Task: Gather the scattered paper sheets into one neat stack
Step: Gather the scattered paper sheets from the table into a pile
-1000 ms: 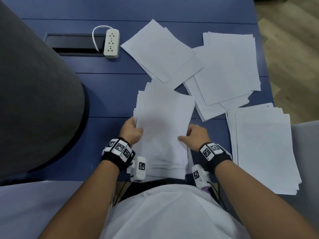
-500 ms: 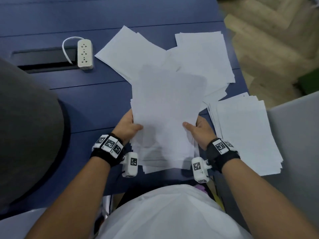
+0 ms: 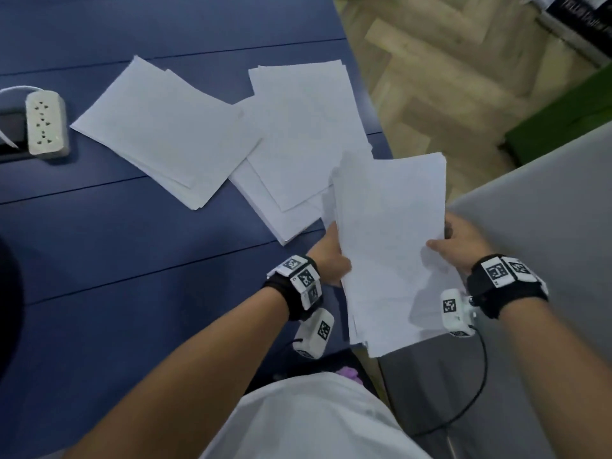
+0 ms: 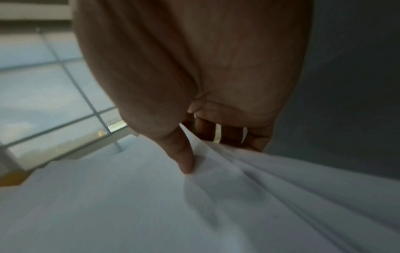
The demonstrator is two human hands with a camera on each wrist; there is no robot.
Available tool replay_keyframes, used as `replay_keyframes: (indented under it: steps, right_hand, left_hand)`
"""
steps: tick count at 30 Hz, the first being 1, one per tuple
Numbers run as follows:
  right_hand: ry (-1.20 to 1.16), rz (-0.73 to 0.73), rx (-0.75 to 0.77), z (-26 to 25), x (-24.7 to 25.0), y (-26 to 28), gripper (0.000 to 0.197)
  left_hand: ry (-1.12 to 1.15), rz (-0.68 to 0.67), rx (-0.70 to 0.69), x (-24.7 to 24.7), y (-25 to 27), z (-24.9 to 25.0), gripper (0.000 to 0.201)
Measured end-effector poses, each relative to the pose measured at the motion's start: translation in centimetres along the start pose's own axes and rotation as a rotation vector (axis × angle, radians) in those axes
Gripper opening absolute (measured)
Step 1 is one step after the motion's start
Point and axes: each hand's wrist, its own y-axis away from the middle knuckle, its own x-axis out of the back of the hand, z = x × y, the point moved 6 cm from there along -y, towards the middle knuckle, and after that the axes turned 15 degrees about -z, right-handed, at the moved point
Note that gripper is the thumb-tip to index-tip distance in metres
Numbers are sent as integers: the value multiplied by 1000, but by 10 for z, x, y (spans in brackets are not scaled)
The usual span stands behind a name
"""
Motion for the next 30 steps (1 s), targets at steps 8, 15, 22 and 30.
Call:
replay_keyframes:
  steps: [8,15,22,30]
  right_hand:
    - [140,-8,-126,39,3,-33,22]
    - [145,95,-7,43,10,-47,19]
    - [79,93,6,24,9,-55,15]
    - [332,257,133,-27,-7,-52,65]
  left_hand:
    - [-126,331,296,-9,-38,-19,39]
    - [-104,375,295,2,-39,-19,30]
    - [-83,372,373,3,-37,-18,26]
    - [-358,548,371,67,-9,9,31]
